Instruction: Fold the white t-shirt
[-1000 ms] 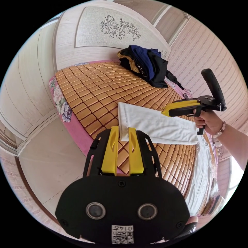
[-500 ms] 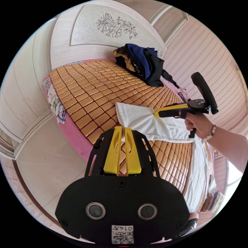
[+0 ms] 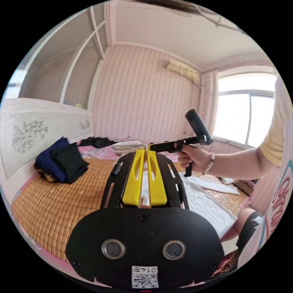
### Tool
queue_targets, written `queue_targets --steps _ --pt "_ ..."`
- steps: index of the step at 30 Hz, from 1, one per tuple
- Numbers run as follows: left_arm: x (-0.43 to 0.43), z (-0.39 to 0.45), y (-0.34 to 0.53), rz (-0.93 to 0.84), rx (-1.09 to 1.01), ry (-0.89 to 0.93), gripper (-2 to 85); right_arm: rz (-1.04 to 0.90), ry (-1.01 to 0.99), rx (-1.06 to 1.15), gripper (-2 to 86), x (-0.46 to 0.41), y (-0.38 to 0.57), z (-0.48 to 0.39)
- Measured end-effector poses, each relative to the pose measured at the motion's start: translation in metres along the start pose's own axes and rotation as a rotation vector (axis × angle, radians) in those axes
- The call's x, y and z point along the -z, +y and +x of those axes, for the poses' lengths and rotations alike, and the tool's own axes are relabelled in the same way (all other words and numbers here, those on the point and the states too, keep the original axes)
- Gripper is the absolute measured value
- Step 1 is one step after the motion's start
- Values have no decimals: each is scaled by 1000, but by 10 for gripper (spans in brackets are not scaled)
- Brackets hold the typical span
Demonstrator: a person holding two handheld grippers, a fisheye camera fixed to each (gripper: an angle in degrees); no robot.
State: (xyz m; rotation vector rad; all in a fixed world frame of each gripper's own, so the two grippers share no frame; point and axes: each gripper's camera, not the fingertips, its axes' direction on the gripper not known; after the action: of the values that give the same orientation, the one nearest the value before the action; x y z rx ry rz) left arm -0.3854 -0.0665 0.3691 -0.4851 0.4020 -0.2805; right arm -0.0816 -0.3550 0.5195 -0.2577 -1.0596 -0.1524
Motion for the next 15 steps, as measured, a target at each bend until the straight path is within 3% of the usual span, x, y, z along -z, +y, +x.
queue_targets --steps 2,5,9,15 --pt "-34 54 3 -21 -4 325 16 -43 94 -128 15 48 64 22" --pt "-77 113 32 -240 -18 535 30 -186 245 -391 28 99 181 47" --pt "-105 158 78 -509 -121 464 36 -233 284 -664 46 140 291 48" --pt "-144 135 107 -753 -103 290 28 -199 238 -562 63 137 309 44"
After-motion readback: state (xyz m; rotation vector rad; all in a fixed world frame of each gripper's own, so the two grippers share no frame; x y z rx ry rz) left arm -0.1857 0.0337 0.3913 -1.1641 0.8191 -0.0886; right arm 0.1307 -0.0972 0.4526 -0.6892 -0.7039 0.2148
